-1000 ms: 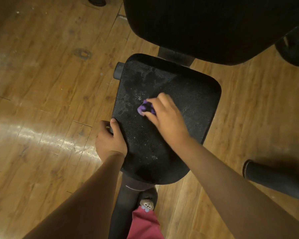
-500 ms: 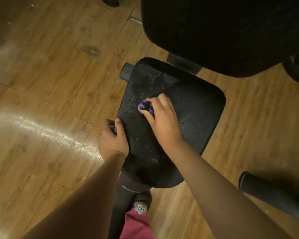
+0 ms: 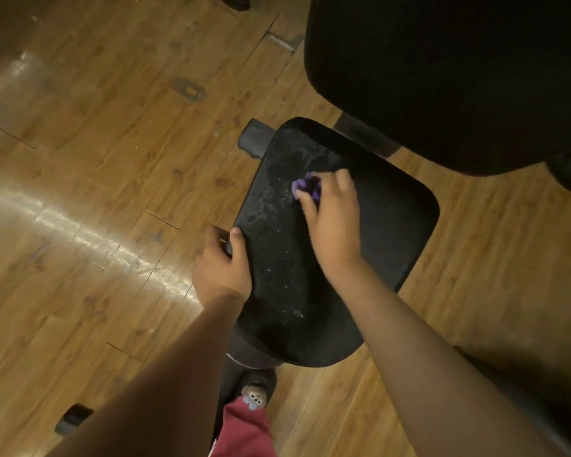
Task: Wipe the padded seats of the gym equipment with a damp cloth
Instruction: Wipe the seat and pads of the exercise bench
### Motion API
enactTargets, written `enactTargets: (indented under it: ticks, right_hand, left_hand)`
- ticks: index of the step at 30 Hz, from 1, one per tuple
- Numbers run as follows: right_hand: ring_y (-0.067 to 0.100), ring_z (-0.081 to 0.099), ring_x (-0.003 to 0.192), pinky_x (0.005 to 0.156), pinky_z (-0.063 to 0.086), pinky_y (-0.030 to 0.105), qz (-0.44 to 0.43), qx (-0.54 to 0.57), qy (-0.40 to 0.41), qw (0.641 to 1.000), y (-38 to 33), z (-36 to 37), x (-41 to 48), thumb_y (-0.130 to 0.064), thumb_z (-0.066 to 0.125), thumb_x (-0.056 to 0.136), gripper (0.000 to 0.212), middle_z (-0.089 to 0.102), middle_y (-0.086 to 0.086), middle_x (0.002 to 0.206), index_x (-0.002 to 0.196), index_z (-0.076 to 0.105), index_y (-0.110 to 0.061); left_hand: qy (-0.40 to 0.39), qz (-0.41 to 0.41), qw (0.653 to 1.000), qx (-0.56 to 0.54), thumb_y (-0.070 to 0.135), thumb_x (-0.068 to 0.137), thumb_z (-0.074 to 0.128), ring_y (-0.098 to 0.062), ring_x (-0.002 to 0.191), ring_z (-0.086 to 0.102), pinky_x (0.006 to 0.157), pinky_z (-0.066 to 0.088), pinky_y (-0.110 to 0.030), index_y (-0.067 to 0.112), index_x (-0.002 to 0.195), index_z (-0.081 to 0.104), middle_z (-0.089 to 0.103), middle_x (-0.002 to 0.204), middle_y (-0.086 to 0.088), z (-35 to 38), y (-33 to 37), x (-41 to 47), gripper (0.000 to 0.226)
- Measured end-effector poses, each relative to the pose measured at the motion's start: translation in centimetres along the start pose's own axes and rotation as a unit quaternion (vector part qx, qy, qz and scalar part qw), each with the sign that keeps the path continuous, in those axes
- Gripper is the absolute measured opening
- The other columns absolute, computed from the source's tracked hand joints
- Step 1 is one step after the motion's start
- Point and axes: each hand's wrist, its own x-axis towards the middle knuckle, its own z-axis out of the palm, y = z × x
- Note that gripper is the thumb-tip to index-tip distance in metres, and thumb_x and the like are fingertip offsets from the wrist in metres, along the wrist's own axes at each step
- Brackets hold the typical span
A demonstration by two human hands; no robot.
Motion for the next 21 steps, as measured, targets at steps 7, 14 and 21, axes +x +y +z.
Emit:
enactTargets:
  ticks: [7, 14, 21]
  right_hand:
    - [0.018, 0.055, 0.102, 0.084, 0.048, 0.028, -0.039, -0.076, -0.027, 0.996, 2.0, -1.7, 2.9, -0.030, 0.058, 0.090, 0.033, 0.054, 0.007, 0.114, 0.116, 0.060, -0.011]
    - [0.019, 0.048, 0.119, 0.099, 0.043, 0.031, 0.117, 0.012, 0.039, 0.992, 2.8, -2.2, 5.6, -0.023, 0.061, 0.092, 0.035, 0.054, 0.009, 0.125, 0.122, 0.053, -0.008]
    - [0.016, 0.056, 0.113, 0.091, 0.051, 0.026, 0.098, 0.066, 0.047, 0.992, 1.6, -1.9, 5.2, -0.017, 0.058, 0.093, 0.030, 0.057, 0.006, 0.122, 0.122, 0.057, -0.008]
  left_hand:
    - [-0.028, -0.018, 0.999, 0.003, 0.041, 0.099, 0.038, -0.004, 0.059, 0.046, 0.051, 0.028, -0.024, 0.017, 0.092, 0.048, 0.054, 0.065, 0.004, -0.1, 0.3, -0.1, 0.027]
    - [-0.026, -0.017, 1.000, 0.007, 0.042, 0.099, 0.038, -0.004, 0.059, 0.046, 0.051, 0.029, -0.025, 0.017, 0.092, 0.049, 0.055, 0.065, 0.001, 0.0, 0.0, 0.0, 0.028]
    - [-0.026, -0.014, 1.000, 0.005, 0.042, 0.098, 0.037, -0.003, 0.059, 0.044, 0.051, 0.027, -0.024, 0.020, 0.091, 0.047, 0.053, 0.064, 0.003, 0.0, 0.1, 0.1, 0.025]
